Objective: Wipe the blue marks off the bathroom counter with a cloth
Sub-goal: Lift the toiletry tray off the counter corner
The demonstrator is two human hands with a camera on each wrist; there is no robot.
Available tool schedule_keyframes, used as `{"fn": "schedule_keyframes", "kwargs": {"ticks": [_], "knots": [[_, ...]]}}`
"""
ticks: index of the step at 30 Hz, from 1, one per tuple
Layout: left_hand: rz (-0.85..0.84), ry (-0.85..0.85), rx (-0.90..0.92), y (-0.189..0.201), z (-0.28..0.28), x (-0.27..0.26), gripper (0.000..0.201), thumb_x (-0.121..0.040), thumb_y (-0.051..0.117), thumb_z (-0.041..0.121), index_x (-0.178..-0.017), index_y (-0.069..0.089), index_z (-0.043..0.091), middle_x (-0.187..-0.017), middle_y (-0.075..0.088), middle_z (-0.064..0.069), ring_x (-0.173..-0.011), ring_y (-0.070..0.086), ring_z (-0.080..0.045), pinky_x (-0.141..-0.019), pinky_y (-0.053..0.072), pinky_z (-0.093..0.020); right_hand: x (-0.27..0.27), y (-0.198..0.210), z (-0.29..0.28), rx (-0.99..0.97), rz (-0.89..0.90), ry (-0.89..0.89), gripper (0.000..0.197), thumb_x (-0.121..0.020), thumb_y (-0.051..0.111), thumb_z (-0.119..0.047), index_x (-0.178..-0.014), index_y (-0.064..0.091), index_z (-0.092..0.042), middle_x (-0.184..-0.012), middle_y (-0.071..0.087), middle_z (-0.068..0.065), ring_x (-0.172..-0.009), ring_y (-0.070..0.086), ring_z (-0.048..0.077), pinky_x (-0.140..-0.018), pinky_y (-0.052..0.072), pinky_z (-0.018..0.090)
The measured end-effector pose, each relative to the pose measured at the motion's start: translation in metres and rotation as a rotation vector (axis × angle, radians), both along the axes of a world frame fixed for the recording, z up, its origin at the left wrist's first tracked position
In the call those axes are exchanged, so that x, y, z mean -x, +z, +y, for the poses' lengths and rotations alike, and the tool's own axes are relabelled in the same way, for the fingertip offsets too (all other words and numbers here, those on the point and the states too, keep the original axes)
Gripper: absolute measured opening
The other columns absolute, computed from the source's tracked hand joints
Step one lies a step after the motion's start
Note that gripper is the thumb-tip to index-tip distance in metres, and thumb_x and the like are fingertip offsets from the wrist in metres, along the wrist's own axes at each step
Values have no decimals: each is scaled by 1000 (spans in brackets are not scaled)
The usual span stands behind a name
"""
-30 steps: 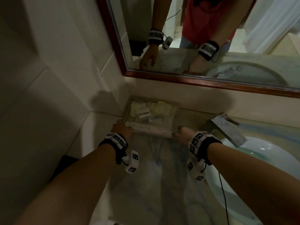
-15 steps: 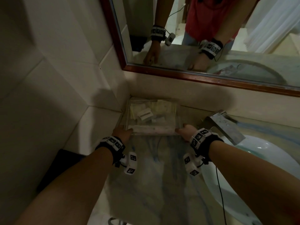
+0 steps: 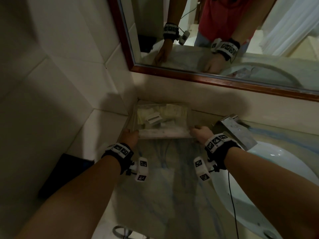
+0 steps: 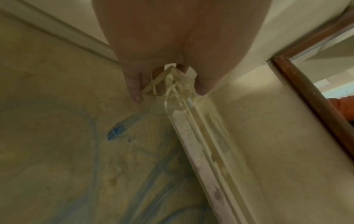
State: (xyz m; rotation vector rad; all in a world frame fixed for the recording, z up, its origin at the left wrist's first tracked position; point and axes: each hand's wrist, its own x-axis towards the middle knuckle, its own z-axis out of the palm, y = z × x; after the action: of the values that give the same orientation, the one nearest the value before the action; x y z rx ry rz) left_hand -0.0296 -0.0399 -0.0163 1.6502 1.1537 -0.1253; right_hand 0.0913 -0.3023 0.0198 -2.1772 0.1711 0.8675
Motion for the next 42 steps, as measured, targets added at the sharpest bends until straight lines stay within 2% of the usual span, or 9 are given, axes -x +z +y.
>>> {"fn": "schedule_keyframes", "kwargs": {"ticks": [4, 7, 9, 15, 21, 27, 34, 38, 42], "knots": [[-31, 42, 55, 8, -6, 5, 66, -96, 56, 23, -149, 24, 4, -147, 39, -17, -125, 48, -33, -105, 42, -44, 3, 4, -4, -86, 69, -99, 38, -94, 60, -30, -125, 60, -6, -104, 62, 14, -94, 63, 33, -86, 56, 45], [-43, 51, 104, 23, -13, 10, 29, -97, 55, 18, -123, 49, 6, -110, 56, -13, -79, 56, -26, -63, 54, -30, 1, 10, -7, -150, 97, -153, 49, -94, 62, -28, -135, 52, -4, -108, 62, 17, -89, 63, 32, -88, 55, 51], [-44, 60, 111, 32, -15, 15, 38, -96, 57, 20, -128, 44, 4, -93, 55, -11, -64, 51, -21, -45, 47, -25, 2, 18, -10, -175, 107, -161, 51, -94, 62, -27, -140, 48, -8, -112, 61, 18, -87, 62, 32, -88, 55, 53], [-39, 89, 124, 65, -21, 42, 57, -92, 65, 25, -133, 37, -3, -86, 57, -17, -57, 53, -23, -38, 44, -24, 15, 54, -12, -241, 108, -138, 49, -96, 60, -22, -143, 47, -17, -104, 62, 11, -90, 58, 31, -94, 51, 55], [-57, 174, 145, 99, -26, 87, 34, -91, 67, 24, -104, 57, -5, -94, 60, -21, -72, 58, -30, -50, 53, -32, 26, 88, -2, -136, 98, 91, 38, -98, 55, -32, -124, 58, -4, -90, 61, 13, -90, 59, 32, -95, 51, 51], [-86, 339, 138, 114, -25, 141, 39, -85, 73, 29, -94, 63, -7, -94, 63, -25, -88, 64, -39, -84, 54, -55, 37, 100, 27, -118, 90, 301, 26, -99, 52, -32, -103, 54, -7, -85, 58, 10, -82, 59, 28, -89, 52, 45], [-73, 503, 150, 135, -29, 197, 31, -90, 66, 33, -104, 61, 7, -82, 62, -15, -78, 61, -31, -74, 49, -39, 69, 109, 71, -10, 32, 567, 49, -104, 40, -33, -133, 50, 6, -137, 52, 20, -122, 52, 36, -60, 43, 27], [-94, 582, 127, 144, -30, 212, 36, -89, 67, 34, -109, 62, 5, -89, 64, -17, -82, 63, -33, -66, 49, -36, 74, 111, 87, -24, -15, 608, 50, -103, 43, -34, -134, 52, 4, -136, 53, 21, -123, 52, 35, -93, 44, 33], [-90, 610, 122, 143, -29, 215, 39, -88, 67, 35, -109, 63, 2, -87, 64, -18, -82, 64, -33, -61, 48, -34, 65, 104, 105, -76, 21, 584, 49, -99, 51, -40, -125, 59, 1, -121, 61, 24, -104, 60, 35, -91, 51, 44]]}}
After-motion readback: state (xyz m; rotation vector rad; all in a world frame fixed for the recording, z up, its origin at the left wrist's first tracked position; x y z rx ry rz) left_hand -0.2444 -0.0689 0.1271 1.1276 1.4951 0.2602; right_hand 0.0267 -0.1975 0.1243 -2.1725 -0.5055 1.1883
